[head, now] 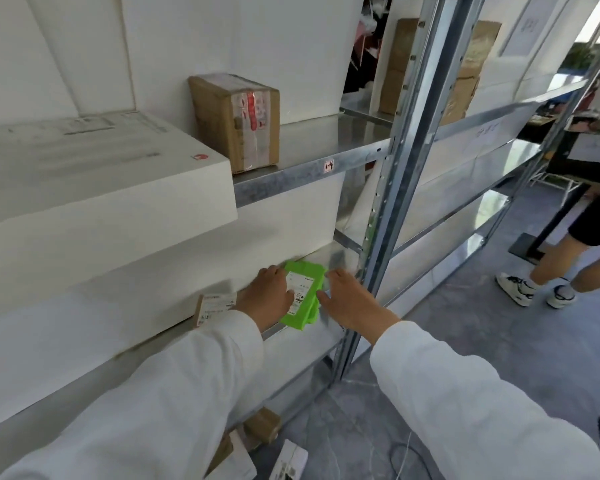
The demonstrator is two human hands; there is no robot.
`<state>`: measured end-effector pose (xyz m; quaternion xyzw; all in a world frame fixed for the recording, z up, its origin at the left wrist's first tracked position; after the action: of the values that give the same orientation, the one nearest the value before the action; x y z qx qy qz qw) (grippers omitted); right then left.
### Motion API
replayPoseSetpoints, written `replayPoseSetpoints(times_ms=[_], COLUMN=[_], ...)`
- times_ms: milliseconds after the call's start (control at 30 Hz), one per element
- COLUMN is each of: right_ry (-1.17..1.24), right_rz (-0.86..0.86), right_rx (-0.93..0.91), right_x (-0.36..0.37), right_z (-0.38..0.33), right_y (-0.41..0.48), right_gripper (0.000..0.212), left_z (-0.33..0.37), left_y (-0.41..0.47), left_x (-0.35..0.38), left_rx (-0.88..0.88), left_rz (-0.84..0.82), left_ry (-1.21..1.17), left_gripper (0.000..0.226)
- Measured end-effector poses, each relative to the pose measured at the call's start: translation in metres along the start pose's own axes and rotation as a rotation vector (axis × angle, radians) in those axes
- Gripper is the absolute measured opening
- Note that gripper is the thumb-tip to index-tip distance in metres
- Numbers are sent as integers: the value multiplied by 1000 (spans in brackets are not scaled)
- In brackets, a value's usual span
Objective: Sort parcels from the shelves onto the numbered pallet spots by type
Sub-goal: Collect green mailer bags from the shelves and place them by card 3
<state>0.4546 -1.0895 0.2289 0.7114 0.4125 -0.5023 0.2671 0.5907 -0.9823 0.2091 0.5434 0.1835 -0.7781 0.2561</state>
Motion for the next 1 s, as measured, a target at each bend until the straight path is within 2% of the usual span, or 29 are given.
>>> replayPoseSetpoints(times_ms=[133, 233, 367, 533, 633, 800, 1000], right_ry=[56, 58, 102, 135, 141, 221, 374], right_rz=[-27, -63, -253, -347, -389, -400, -304], right_rx=[-4, -1, 27, 48, 95, 125, 199], right_x=[1, 11, 42, 68, 76, 88, 96], right_z=[21, 36, 57, 74, 82, 93, 98], right_y=[48, 75, 100, 127, 140, 150, 152], right_gripper=[38, 41, 51, 48, 46, 38, 33], left_z=[-4, -7, -5, -30, -41, -34, -13], left_y=[29, 52, 67, 99, 110, 115, 121], left_x=[17, 29, 48, 94, 114, 133, 130], left_rx=[-100, -190, -325, -467, -576, -682, -792], left_rz=[-58, -100, -160, -203, -196, -170, -68], left_ry=[5, 15, 40, -164, -254, -360, -604], left_gripper=[38, 37, 37, 44, 36, 38, 32])
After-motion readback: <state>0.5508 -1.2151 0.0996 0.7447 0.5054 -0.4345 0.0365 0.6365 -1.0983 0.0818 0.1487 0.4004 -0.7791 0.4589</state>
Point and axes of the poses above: each hand's wrist, its own y-axis towards the middle knuckle, its own x-axis out of the palm, z = x × y, the point moved 1 cm from there along y, towards the middle knuckle, and after that the axes turned 4 degrees about -x, right-handed, at the moved point
